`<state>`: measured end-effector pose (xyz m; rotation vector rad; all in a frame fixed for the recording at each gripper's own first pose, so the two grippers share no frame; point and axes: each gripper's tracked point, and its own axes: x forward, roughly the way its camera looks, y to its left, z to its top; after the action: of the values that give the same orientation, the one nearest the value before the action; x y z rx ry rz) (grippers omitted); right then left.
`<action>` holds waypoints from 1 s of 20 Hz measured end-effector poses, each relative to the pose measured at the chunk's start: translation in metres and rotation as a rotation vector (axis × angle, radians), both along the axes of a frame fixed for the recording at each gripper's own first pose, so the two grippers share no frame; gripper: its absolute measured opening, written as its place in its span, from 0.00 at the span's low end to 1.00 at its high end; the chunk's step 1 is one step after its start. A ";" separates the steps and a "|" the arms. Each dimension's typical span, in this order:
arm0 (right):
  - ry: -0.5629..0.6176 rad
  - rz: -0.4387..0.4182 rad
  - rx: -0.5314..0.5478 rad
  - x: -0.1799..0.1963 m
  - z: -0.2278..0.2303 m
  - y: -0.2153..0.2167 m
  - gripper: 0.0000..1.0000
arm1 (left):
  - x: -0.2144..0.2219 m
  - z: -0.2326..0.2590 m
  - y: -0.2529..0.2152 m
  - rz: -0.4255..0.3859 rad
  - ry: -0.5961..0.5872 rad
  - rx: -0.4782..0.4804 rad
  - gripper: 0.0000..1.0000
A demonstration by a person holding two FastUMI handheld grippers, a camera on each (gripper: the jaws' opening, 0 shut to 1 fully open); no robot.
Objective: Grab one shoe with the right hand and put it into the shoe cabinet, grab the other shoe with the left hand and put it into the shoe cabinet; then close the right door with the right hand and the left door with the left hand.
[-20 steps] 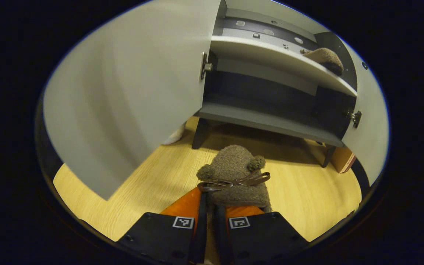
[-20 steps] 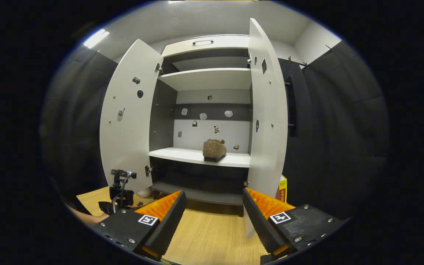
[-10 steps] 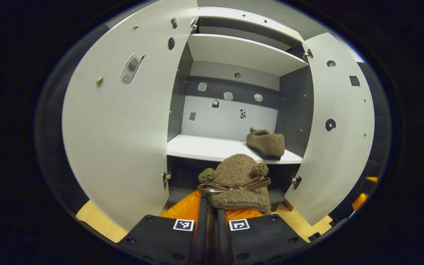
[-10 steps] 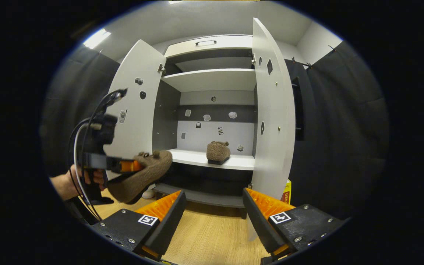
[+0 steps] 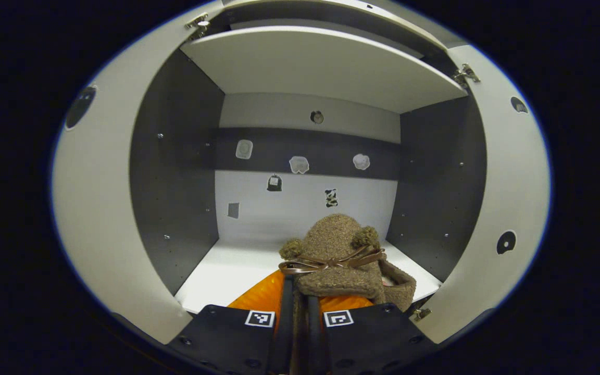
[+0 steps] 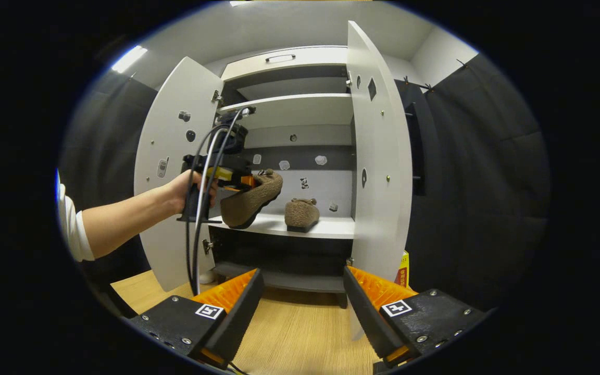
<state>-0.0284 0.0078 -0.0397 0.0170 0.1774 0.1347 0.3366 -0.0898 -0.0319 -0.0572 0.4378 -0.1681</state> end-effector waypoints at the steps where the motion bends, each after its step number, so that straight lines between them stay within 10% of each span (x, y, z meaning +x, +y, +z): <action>1: 0.005 -0.011 0.001 0.000 -0.002 -0.005 0.94 | 0.016 -0.008 0.002 0.022 0.023 -0.013 0.22; 14: 0.021 -0.113 0.010 0.003 -0.007 -0.041 0.94 | 0.077 -0.090 0.033 0.136 0.170 0.088 0.27; 15: 0.019 -0.113 0.012 0.004 -0.007 -0.041 0.94 | 0.079 -0.090 0.033 0.138 0.164 0.072 0.47; 20: 0.016 -0.104 0.011 0.009 -0.005 -0.040 0.94 | 0.074 -0.083 0.036 0.106 0.163 0.077 0.68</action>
<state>-0.0196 -0.0324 -0.0451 0.0381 0.1910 0.0318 0.4110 -0.0534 -0.1152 -0.0184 0.6023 -0.0422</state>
